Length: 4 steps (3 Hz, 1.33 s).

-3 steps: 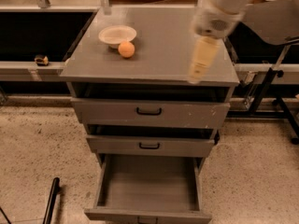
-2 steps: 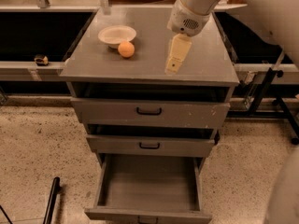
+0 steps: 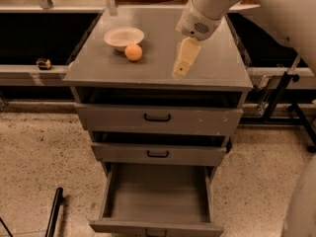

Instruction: Place orange into bottom drawer

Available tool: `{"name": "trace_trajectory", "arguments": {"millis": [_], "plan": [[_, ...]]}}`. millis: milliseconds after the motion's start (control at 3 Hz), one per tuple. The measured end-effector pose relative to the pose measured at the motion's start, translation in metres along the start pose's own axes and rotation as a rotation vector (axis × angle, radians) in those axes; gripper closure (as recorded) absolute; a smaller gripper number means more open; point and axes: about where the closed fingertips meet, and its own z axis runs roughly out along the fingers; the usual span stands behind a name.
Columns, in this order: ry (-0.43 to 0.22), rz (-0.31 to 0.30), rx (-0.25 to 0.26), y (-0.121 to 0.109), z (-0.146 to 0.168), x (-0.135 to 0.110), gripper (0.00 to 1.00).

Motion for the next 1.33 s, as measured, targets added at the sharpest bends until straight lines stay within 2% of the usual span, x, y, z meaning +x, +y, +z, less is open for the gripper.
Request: {"name": "trace_trajectory", "arguments": {"millis": [333, 667, 1000, 1333], "plan": [[-0.097, -0.029, 0.009, -0.022, 0.026, -0.024, 0.0], [-0.194, -0.041, 0.045, -0.046, 0.052, -0.037, 0.0], [-0.283, -0.028, 0.076, -0.067, 0.078, -0.046, 0.0], [-0.341, -0.005, 0.064, -0.079, 0.103, -0.055, 0.17]]}}
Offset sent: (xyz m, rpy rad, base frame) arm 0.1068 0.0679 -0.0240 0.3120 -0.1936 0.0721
